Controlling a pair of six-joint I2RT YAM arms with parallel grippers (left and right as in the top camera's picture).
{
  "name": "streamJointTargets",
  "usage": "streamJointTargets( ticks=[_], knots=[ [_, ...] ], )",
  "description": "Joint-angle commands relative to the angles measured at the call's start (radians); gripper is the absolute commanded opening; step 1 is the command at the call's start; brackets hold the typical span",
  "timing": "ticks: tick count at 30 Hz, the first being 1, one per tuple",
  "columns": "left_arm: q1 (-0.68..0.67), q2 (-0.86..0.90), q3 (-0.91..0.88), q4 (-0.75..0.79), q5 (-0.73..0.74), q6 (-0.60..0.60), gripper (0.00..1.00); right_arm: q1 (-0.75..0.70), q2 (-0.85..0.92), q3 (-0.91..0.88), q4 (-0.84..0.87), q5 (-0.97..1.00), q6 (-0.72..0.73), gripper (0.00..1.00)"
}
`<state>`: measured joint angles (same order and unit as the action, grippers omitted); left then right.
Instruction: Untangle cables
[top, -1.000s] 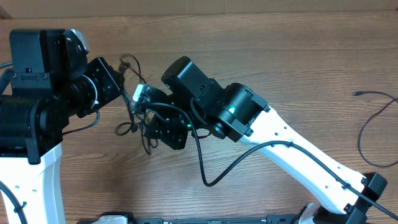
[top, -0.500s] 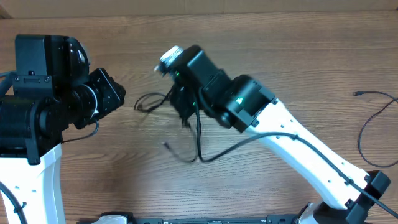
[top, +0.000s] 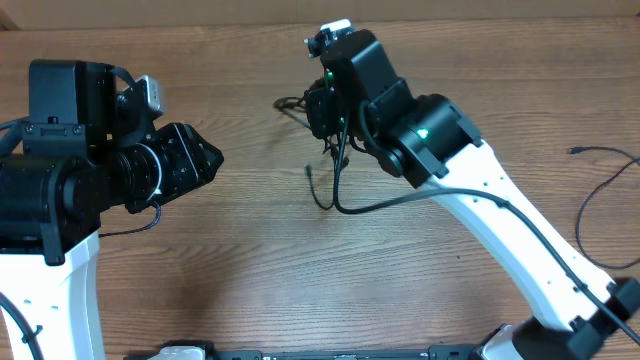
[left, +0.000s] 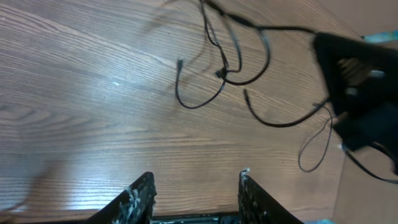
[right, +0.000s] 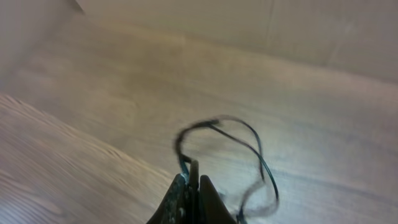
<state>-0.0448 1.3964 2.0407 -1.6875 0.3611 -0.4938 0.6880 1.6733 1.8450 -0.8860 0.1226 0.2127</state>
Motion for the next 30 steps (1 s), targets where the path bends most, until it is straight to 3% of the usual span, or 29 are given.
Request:
streamJointTargets(
  ticks=[1, 7, 17, 25, 30],
  knots=[
    [0.005, -0.016, -0.021, -0.002, 0.012, 0.023, 0.45, 0.000, -0.140, 0.010, 0.041, 0.004, -0.002, 0.04],
    [0.005, -0.016, -0.119, 0.003, -0.065, 0.027, 0.47, 0.000, -0.258, 0.010, 0.049, -0.033, 0.024, 0.04],
    [0.004, -0.009, -0.260, 0.076, 0.005, 0.031, 0.52, 0.000, -0.381, 0.010, 0.076, -0.233, 0.076, 0.04],
    [0.004, -0.009, -0.272, 0.081, 0.005, 0.113, 0.53, 0.000, -0.411, 0.010, 0.122, -0.267, 0.085, 0.04],
    [0.004, -0.009, -0.275, 0.127, -0.005, 0.175, 0.61, 0.000, -0.415, 0.010, 0.140, -0.357, 0.127, 0.04]
  ],
)
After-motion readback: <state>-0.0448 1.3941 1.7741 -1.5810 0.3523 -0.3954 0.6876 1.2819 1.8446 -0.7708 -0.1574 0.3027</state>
